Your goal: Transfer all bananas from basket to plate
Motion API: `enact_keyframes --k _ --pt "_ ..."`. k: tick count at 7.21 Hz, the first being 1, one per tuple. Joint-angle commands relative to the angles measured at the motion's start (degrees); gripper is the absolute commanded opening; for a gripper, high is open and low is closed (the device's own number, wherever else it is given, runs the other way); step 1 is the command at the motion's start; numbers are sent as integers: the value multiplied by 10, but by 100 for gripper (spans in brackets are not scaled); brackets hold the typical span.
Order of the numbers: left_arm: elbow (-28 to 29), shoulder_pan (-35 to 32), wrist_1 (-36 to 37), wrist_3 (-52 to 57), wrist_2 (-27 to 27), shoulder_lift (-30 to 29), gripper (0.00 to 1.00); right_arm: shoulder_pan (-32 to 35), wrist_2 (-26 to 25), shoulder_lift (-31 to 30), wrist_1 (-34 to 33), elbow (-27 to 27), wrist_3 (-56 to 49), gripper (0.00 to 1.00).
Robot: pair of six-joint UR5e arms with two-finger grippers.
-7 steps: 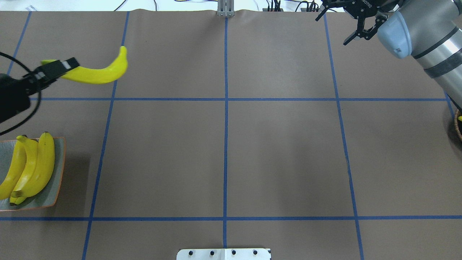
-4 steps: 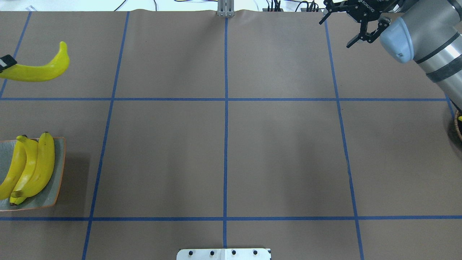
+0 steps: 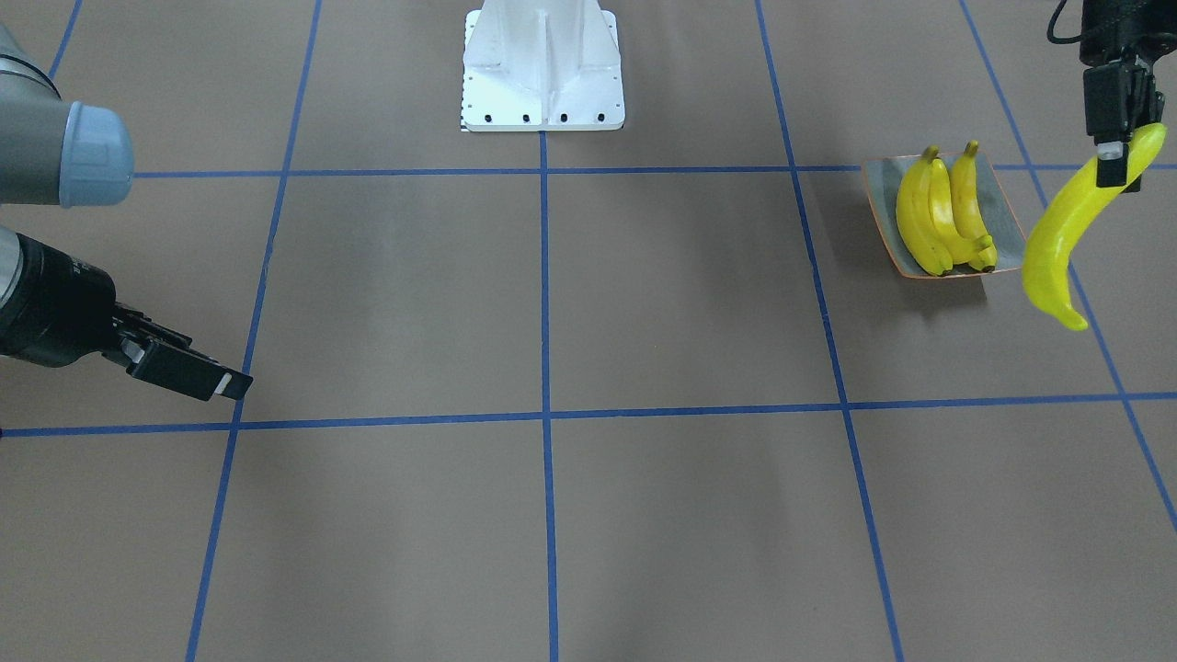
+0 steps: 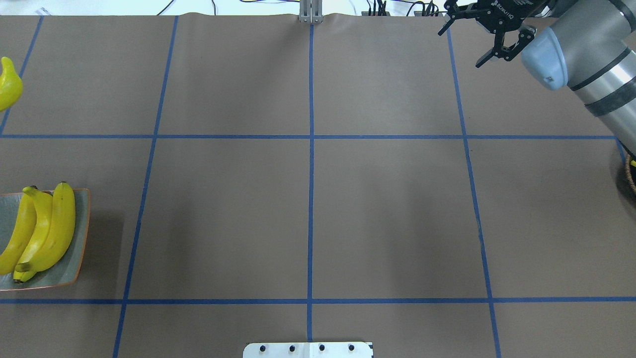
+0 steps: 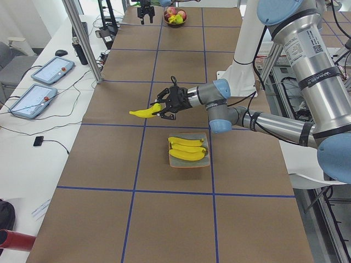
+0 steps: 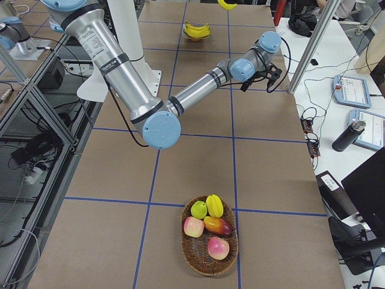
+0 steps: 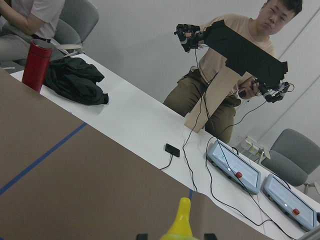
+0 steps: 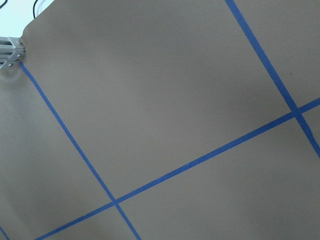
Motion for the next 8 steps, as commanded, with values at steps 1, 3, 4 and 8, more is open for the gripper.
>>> enact_keyframes --k 1,3,4,8 --pt "0 79 31 -22 87 6 0 -7 -13 -1 0 2 0 100" --pt "-1 136 38 -32 118 17 0 -14 -22 -1 0 4 2 100" --pt "-2 228 46 -49 211 25 0 -18 -29 -2 0 8 10 100" --pt "-1 396 89 -76 388 28 0 -24 -39 -3 1 7 7 100"
